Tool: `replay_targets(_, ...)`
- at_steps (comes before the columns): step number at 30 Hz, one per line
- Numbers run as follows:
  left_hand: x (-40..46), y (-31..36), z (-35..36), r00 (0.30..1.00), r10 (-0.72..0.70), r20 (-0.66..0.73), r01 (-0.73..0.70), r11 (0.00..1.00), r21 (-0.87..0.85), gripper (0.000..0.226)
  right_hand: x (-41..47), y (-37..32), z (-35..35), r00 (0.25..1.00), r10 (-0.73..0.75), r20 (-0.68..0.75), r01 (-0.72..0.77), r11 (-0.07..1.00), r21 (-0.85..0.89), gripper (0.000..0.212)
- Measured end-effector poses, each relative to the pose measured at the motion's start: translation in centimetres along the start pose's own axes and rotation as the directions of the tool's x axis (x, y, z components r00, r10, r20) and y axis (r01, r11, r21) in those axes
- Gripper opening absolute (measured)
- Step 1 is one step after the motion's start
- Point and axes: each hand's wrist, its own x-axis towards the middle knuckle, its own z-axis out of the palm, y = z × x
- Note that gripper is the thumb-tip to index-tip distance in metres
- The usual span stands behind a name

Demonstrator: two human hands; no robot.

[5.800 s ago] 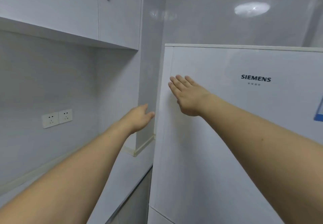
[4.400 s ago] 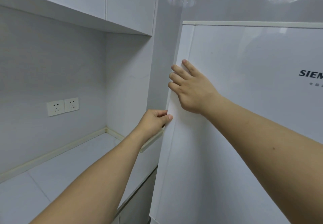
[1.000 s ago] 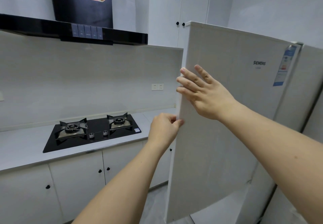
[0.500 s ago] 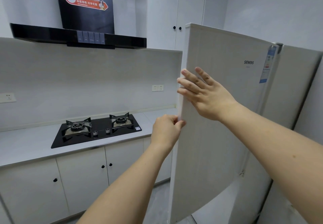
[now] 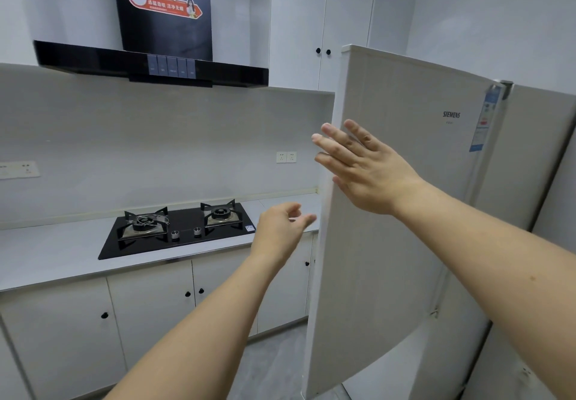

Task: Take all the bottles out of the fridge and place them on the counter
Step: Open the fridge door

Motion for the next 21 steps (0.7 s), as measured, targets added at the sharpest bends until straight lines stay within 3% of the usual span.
replay_targets(7, 2.6, -3.5, -6.7, 0.998, 0.044, -0.049, -0.03, 0.967, 0.254, 0.046, 5.6, -3.2, -0.3, 0.994, 0.059, 0.087, -0.063, 0.997, 0.043, 0.055)
replay_targets(21, 14.3, -14.4, -20.7, 0.999, 0.031, -0.042, -0.012, 0.92, 0.391, 0.053, 22.9, -12.8, 8.0, 0.969, 0.161, 0.186, -0.192, 0.967, 0.165, 0.058)
